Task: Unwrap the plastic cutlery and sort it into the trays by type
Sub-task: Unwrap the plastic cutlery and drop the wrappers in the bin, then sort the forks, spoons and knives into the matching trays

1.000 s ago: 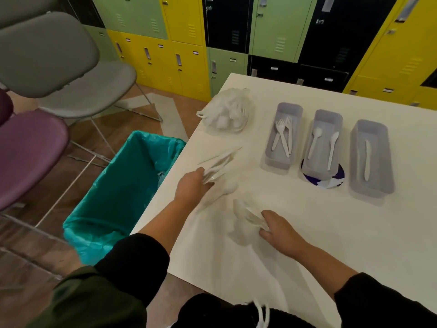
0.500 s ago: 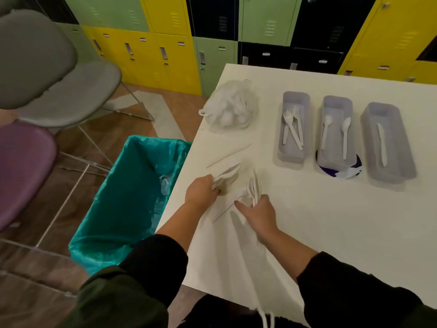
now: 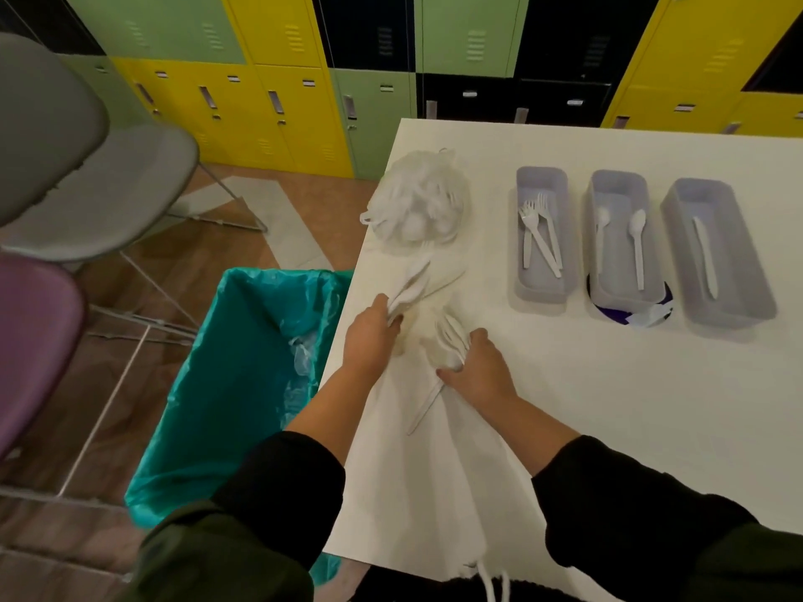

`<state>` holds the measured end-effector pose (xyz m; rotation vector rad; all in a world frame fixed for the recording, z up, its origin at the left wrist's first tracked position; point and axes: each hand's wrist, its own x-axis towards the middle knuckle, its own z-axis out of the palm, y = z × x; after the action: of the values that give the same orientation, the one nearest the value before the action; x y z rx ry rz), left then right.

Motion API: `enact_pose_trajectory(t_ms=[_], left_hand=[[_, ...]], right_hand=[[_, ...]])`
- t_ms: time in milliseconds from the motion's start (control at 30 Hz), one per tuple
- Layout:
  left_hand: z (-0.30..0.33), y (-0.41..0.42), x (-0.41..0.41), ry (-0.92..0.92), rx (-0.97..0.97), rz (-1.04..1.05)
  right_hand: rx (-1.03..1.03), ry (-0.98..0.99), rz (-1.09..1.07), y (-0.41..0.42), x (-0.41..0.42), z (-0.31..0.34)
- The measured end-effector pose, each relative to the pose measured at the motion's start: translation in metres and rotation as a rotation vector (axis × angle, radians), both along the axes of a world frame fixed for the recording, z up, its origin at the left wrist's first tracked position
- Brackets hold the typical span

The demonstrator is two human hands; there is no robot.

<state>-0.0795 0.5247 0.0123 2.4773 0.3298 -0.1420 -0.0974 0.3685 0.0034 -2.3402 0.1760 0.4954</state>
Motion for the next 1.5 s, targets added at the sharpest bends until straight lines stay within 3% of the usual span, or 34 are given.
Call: enact_pose_trajectory(t_ms=[333,600,800,1133,1500], left_hand=[[-0.004,-0.014,0.042,0.068,0.137,-0.059],[-0.006,-0.021,0.047,0.174,0.295,-0.149],[-0.004,-0.033,0.039,0.263,0.196,-0.114],[0.007,-0.068,0.032,0.150,0.100,-0.008],[0.056,-0.147,0.069,-0.210,-0.225,0.121]], right_hand=[[-0.323,-0.064,0.186,-0.035,0.006,0.005],[-0.330,-0.109,0.177,-0.059,0.001,0.004],[-0.190,0.039,0.039,-0.081,0.001,0.002],[0.235,0.060,-0.169,-0.119,-0.005,0.008],[0.530,-0.066,-0.408,-0.179,0.045,0.044]])
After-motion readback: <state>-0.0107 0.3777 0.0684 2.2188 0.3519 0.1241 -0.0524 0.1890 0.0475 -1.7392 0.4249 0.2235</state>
